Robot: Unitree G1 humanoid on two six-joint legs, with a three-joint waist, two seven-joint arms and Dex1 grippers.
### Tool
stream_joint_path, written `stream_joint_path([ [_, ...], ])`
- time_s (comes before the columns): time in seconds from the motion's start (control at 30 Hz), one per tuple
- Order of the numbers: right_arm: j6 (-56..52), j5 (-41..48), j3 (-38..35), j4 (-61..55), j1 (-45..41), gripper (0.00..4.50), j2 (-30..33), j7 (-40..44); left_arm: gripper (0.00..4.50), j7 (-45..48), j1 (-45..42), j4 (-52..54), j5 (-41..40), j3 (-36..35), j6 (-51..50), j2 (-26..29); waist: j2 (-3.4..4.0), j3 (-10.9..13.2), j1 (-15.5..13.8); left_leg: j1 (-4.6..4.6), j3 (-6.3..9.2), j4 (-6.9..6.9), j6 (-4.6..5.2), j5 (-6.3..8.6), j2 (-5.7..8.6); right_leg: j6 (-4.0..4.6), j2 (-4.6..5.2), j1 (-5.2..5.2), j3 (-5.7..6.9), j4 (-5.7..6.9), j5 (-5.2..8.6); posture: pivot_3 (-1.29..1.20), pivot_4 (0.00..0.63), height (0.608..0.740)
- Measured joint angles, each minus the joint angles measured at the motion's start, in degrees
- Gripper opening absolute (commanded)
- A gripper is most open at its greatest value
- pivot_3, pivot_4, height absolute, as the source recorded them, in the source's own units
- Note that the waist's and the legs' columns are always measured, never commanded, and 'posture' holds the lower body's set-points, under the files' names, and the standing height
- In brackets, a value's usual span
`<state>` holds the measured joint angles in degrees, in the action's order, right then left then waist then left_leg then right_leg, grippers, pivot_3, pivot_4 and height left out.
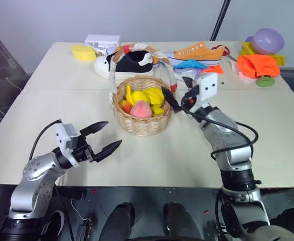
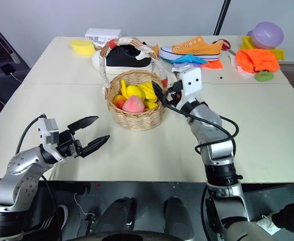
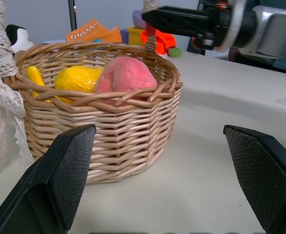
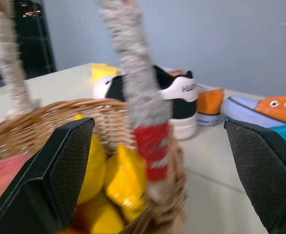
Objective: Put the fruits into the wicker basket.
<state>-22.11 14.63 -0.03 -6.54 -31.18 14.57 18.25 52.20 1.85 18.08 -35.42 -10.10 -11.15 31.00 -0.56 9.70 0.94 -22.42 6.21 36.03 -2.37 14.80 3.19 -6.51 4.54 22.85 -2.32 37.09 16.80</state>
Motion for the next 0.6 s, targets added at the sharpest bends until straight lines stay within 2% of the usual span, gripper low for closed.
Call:
stream_joint_path([
  [0.03,0.3,-0.2,0.0,0.6,-0.1,4.43,0.0,0.0,4.5,-0.1,0.1,0.2,0.0,0.0,0.0,0.0,0.0,0.0,0.0,0.0,0.01,0.0,0.0,0.0,0.0,0.0,0.0,0.0,0.0,0.0,0.0,0.0,0.15,0.74],
  [0.07,0.7,-0.3,0.0,1.2,-0.1,3.91,-0.2,0.0,4.5,-0.3,0.1,0.4,0.0,0.0,0.0,0.0,0.0,0.0,0.0,0.0,0.01,-0.01,0.0,0.0,0.0,0.0,0.0,0.0,0.0,0.01,0.0,0.0,0.15,0.74],
  [0.1,0.9,-0.3,0.0,1.9,-0.1,3.62,-0.5,0.0,4.5,-0.5,0.2,0.5,0.1,0.0,0.0,0.0,0.0,0.0,0.0,0.0,0.01,-0.01,0.0,0.0,-0.01,0.0,-0.01,0.01,0.0,0.01,0.0,0.0,0.15,0.74],
  [0.27,1.2,0.3,-0.5,2.3,-0.1,0.94,-1.0,0.8,4.5,-1.2,0.5,1.0,0.1,0.0,0.0,0.0,0.0,0.0,0.1,0.01,0.01,0.0,0.0,0.0,0.0,0.0,-0.01,0.01,0.0,0.04,0.0,0.0,0.15,0.74],
  [0.33,1.2,0.2,-0.7,2.3,-0.1,0.03,-1.0,0.8,4.5,-1.4,0.7,1.0,0.1,0.0,0.0,0.0,0.0,0.0,0.1,0.0,0.01,0.0,0.0,0.0,-0.01,0.0,-0.01,0.02,0.0,0.04,0.0,0.0,0.15,0.74],
  [0.5,1.2,0.7,-1.8,2.3,0.0,0.03,-0.8,0.8,4.5,-1.6,-0.2,0.4,1.2,0.0,0.9,-0.1,0.01,0.0,0.1,0.0,0.0,0.0,0.0,0.0,0.0,0.0,-0.01,0.02,0.0,0.03,0.0,0.0,0.15,0.74],
  [0.6,1.5,1.0,-4.0,2.3,0.0,0.03,1.5,1.4,4.5,-1.6,-1.9,-0.7,1.5,0.1,1.5,-0.5,0.01,0.0,-0.2,0.0,0.0,0.01,0.0,0.0,0.02,0.0,0.0,-0.01,0.01,0.02,0.0,0.0,0.15,0.74],
])
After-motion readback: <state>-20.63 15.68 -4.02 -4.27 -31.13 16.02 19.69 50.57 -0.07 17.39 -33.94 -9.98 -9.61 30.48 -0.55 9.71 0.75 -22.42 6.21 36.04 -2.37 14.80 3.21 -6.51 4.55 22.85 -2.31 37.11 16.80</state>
